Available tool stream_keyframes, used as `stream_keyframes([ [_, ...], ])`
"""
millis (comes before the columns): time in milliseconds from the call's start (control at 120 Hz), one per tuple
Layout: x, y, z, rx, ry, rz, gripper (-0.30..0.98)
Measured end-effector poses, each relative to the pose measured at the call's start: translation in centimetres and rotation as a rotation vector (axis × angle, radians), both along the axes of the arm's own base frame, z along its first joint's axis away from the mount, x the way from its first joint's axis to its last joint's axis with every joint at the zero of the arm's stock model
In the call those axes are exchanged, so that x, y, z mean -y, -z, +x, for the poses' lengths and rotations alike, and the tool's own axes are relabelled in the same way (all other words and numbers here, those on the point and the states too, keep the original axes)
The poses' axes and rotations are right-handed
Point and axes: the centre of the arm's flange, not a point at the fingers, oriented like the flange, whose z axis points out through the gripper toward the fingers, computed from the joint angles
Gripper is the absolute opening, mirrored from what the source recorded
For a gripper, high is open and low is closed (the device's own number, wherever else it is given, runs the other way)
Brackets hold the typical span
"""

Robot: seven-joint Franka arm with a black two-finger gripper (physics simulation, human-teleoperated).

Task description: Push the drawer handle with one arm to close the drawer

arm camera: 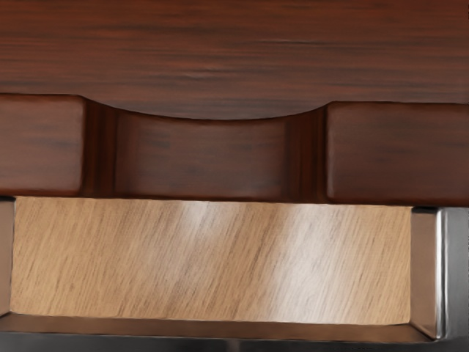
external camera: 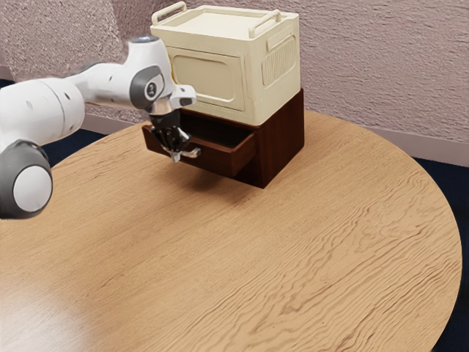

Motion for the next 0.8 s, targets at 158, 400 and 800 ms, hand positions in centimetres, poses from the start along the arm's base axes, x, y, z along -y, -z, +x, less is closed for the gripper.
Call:
stream_keyframes([
  [158,0.4,0.4,0.8,0.018,0.005,0.000,-0.10],
  [400,0.7,0.1,1.7,0.057,0.009,0.005,-0.10],
  [800,1.4,1.0,3.3,0.111,0.017,0.003,-0.10],
])
